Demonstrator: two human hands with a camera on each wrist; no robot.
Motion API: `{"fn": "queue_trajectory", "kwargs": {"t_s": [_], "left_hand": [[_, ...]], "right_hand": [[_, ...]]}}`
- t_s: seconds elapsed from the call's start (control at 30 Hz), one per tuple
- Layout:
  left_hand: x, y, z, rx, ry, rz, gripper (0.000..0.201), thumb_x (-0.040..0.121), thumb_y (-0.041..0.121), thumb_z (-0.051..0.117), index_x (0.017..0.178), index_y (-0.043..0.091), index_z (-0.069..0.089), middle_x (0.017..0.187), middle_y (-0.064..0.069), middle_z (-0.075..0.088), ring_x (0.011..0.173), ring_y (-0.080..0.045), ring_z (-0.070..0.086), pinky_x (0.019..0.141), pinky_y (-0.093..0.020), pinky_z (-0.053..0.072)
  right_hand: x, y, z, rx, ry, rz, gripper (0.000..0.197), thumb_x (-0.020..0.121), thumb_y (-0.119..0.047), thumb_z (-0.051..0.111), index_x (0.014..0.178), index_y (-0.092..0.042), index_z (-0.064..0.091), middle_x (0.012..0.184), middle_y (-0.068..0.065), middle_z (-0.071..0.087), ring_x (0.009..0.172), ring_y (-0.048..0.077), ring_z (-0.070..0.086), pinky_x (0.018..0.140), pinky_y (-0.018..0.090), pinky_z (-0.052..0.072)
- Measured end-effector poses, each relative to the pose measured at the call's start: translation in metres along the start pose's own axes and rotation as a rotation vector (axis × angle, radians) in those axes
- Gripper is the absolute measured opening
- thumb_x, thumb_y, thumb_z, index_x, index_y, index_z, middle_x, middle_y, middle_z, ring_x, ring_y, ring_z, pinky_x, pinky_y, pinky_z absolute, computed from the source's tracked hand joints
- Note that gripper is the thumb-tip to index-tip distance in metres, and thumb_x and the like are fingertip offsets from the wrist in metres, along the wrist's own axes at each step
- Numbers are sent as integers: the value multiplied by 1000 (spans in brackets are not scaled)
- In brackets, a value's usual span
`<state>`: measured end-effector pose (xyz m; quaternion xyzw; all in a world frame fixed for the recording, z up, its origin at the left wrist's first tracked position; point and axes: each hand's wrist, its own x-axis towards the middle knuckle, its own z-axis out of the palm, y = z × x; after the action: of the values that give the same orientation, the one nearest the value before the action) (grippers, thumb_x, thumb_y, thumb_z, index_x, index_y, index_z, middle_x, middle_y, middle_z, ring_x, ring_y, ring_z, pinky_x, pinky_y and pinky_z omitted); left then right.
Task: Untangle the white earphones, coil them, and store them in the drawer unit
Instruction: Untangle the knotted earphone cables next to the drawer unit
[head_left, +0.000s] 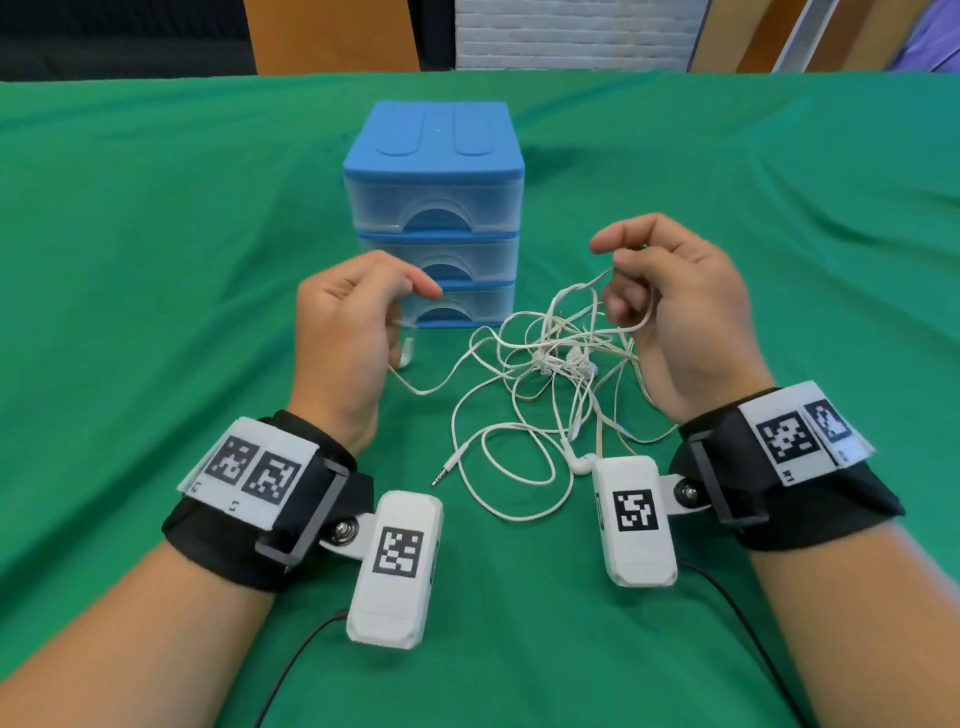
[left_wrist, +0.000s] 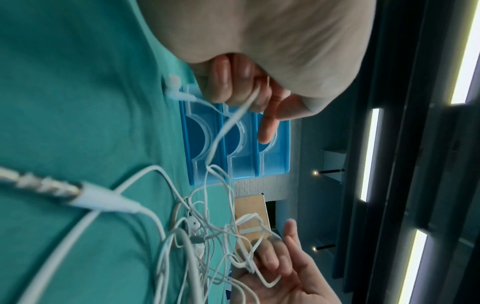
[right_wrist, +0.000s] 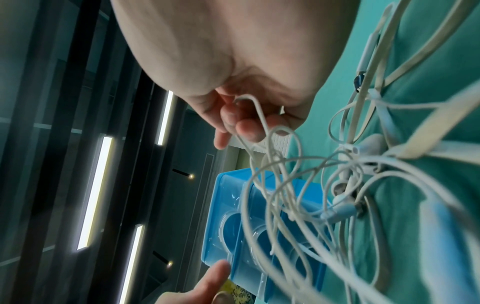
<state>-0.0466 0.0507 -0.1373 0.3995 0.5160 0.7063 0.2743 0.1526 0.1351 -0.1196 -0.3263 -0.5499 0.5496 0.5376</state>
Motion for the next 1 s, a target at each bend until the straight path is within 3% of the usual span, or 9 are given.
{"fn": "queue_trajectory", "kwargs": {"t_s": [0.1,0.17,0.27,0.33,0.47,0.53,0.63,0.8,1.0], "left_hand": [[0,0,1,123,27,53,37,81,6,50,60,25,74,65,-16,61,43,-2,34,49,-23,25],[1,-1,0,180,92,104,32,81,9,53,67,25,77,76,-15,68,51,0,43,56,-25,33],[0,1,-1,250,93,222,20,84,11,59,81,16,78,88,-21,69,76,-24,58,71,-28,43],[-4,3,2,291,-51,273,16,87,12,62,92,14,77,93,-18,70,85,-29,61,74,-33,45],[-10,2,10,427,-449,218,38,89,22,66,127,21,67,115,4,72,108,-9,64,87,-29,47],[-10,-1,10,447,-514,199,32,92,21,68,124,21,69,104,-2,74,98,-11,64,89,-36,47],[-7,-2,5,288,-419,180,11,94,14,67,99,14,77,92,-15,74,82,-14,60,79,-36,49],[1,-6,-2,133,-178,155,13,97,10,62,91,11,73,73,13,68,66,-1,52,69,-15,41],[8,-13,-9,43,-67,102,14,98,15,62,92,16,74,63,6,54,64,-11,46,66,-19,40]], "right_hand": [[-2,-2,2,79,-102,-1,28,94,5,38,88,-9,61,56,0,32,49,11,36,56,30,26],[-4,-4,4,113,-162,-8,27,95,5,36,93,-8,60,58,1,34,52,13,36,56,29,27],[-7,-8,7,159,-265,-14,26,96,6,35,101,-6,58,61,3,40,55,16,37,55,27,31],[-10,-9,9,164,-348,-13,25,96,6,37,106,-7,56,66,6,47,57,20,39,56,28,34],[-16,-10,16,133,-511,-10,27,97,4,42,120,-6,51,79,13,57,60,23,45,63,31,39],[-18,-10,18,124,-539,-7,32,96,6,44,125,-4,48,82,14,58,63,23,48,65,29,43],[-17,-11,17,98,-462,-3,48,86,8,52,133,-3,47,76,11,57,68,19,48,68,24,41],[-9,-14,7,222,-228,53,65,72,0,49,136,-5,49,66,3,47,65,16,46,67,29,30],[-5,-18,-8,329,-67,69,59,84,-6,40,142,-15,47,73,0,46,75,15,43,71,36,25]]}}
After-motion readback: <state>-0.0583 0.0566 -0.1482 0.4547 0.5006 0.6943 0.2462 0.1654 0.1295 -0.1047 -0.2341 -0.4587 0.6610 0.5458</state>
